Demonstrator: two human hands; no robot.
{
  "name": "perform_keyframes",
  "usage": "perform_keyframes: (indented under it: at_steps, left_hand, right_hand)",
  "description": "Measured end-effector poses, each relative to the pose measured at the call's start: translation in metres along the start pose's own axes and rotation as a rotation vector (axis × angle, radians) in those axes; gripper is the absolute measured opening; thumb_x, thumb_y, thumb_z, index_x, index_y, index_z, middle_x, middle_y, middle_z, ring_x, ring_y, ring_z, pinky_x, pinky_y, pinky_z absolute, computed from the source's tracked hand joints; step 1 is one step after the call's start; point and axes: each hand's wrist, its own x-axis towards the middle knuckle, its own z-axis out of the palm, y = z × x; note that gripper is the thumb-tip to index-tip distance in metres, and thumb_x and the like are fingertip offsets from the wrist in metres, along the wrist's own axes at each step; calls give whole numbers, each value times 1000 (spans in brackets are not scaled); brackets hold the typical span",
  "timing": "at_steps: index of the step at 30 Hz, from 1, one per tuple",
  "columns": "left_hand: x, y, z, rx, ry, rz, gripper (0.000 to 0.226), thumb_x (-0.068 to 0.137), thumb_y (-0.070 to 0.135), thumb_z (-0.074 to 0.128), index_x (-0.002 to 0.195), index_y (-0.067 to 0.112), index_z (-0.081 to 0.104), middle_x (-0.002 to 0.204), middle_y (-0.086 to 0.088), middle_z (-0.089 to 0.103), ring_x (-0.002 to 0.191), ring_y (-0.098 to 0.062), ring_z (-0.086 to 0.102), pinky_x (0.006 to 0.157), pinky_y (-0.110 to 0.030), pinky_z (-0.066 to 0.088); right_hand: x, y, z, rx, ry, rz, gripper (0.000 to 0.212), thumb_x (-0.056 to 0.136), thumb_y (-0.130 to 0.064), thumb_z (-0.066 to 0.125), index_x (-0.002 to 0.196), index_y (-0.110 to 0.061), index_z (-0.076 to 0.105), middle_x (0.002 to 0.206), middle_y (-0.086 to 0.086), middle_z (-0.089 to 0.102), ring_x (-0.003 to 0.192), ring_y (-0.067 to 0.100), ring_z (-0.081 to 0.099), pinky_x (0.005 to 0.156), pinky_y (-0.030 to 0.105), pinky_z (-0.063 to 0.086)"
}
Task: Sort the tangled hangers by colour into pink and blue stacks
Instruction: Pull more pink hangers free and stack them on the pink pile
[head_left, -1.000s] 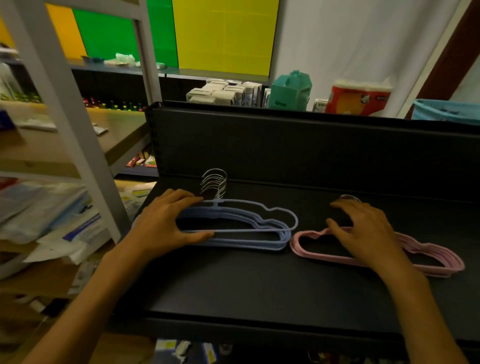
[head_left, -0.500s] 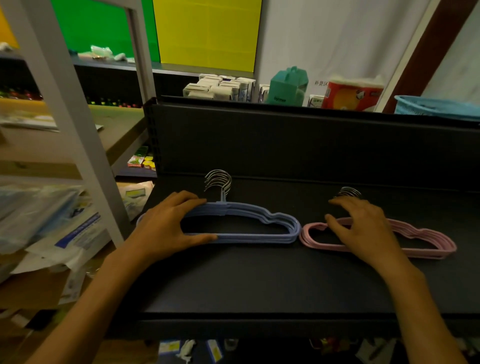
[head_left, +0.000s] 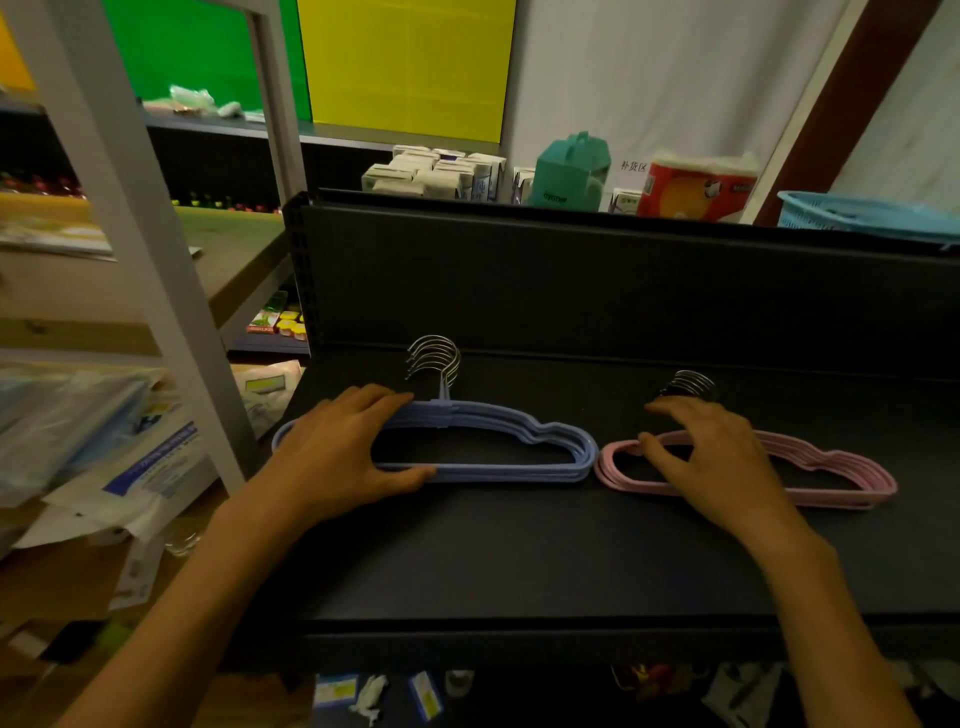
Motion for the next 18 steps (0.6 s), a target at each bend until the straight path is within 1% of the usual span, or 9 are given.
perform_keyframes:
  at_steps: [2, 5, 8, 10, 13, 16, 18]
  left_hand:
    - [2, 7, -4, 56, 20, 5, 86, 75, 71, 50, 145, 29, 22, 145, 3, 32, 127, -15, 35, 104, -32, 33]
    - [8, 25, -8, 123, 95, 31, 78, 82, 66, 46, 145, 28, 21, 148, 3, 28, 133, -17, 27, 108, -36, 27]
    - [20, 56, -8, 146, 161, 75, 72, 86, 59, 45, 146, 27, 20, 149, 2, 27, 136, -19, 23, 110, -38, 23]
    - [30, 82, -5, 128, 166, 113, 71, 87, 58, 45, 146, 27, 21, 149, 3, 27, 136, -19, 22, 109, -38, 24]
    - [47, 123, 5, 123, 137, 190, 73, 85, 59, 46, 146, 26, 21, 148, 3, 27, 135, -19, 23, 108, -38, 26]
    - [62, 169, 19, 103, 78, 254, 73, 86, 58, 46, 146, 26, 21, 149, 2, 25, 136, -20, 23, 107, -38, 27]
    - [70, 206, 31, 97, 77, 293, 71, 86, 58, 45, 146, 26, 21, 149, 2, 26, 135, -19, 24, 107, -38, 28]
  right_hand:
    - [-1, 0, -2, 7, -9, 9, 48, 88, -39, 58, 133, -26, 47, 140, 1, 46, 130, 19, 38, 107, 37, 30]
    - [-2, 4, -7, 29, -11, 24, 50, 86, -39, 60, 133, -27, 46, 139, 0, 45, 129, 19, 39, 106, 38, 34]
    - [-7, 14, -13, 26, 11, 7, 50, 86, -38, 60, 133, -27, 47, 138, -1, 46, 128, 16, 40, 105, 34, 32]
    - [-12, 24, -17, 33, 26, 6, 49, 87, -37, 60, 133, -27, 47, 139, -2, 46, 128, 15, 39, 107, 32, 30]
    - [-23, 52, -25, 51, 43, 21, 51, 86, -40, 60, 134, -28, 47, 139, -4, 46, 129, 13, 39, 109, 33, 31]
    - [-39, 92, -36, 44, 59, 53, 50, 87, -40, 59, 134, -28, 47, 138, -6, 47, 127, 11, 39, 108, 26, 27]
    - [-52, 124, -47, 24, 79, 71, 48, 88, -39, 58, 133, -26, 48, 137, -7, 47, 126, 10, 39, 107, 24, 23]
